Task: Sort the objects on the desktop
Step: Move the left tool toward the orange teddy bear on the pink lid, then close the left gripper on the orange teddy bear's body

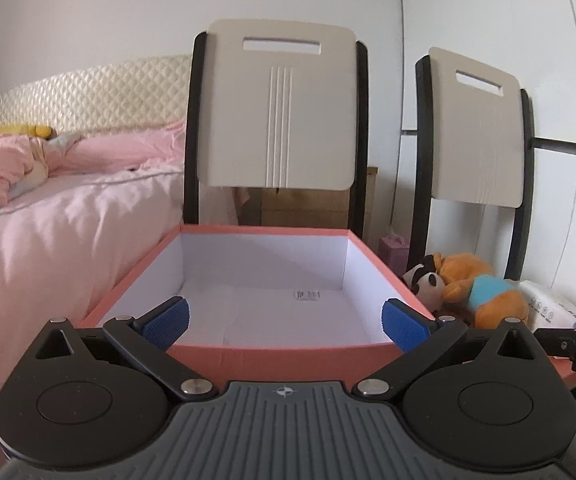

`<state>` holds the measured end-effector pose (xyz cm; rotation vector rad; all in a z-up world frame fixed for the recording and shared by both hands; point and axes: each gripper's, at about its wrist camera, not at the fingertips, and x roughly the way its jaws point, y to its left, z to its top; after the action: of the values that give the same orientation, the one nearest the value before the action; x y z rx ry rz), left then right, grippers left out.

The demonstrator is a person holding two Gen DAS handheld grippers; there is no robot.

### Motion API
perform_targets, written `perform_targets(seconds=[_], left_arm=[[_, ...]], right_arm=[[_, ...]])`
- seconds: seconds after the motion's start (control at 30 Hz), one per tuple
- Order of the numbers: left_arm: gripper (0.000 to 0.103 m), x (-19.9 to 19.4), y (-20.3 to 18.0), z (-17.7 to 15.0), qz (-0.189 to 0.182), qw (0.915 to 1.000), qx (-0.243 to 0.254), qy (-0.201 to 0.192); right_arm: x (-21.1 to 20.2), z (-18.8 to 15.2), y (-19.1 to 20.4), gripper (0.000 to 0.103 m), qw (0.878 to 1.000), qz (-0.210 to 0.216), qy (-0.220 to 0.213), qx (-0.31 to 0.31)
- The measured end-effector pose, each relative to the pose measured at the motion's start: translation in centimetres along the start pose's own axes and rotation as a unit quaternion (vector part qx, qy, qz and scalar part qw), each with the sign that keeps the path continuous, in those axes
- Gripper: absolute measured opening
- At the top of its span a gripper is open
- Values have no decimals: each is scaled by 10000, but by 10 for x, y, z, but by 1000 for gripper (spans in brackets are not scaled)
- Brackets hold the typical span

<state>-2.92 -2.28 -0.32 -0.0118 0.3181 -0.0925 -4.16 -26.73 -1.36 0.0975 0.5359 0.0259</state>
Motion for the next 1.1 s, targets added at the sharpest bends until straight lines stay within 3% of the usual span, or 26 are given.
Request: perform_targets(seconds=[0.47, 0.7, 0.97, 1.1], left_arm=[[103, -9, -44, -9, -356, 9987, 237, -259], [103, -7, -85, -10, -678, 9962, 361, -422], [103, 18, -144, -22, -1072, 9922, 532, -341], [103, 43, -171, -31, -1022, 9916, 743, -290]], right_arm=[[-27, -11, -35, 103, 9997, -230, -86, 53], [-40, -20, -59, 103, 9988, -468, -72, 101], [-50, -35, -79, 103, 9990, -417, 147, 41], [-56, -40, -89, 103, 9992, -336, 220, 48]])
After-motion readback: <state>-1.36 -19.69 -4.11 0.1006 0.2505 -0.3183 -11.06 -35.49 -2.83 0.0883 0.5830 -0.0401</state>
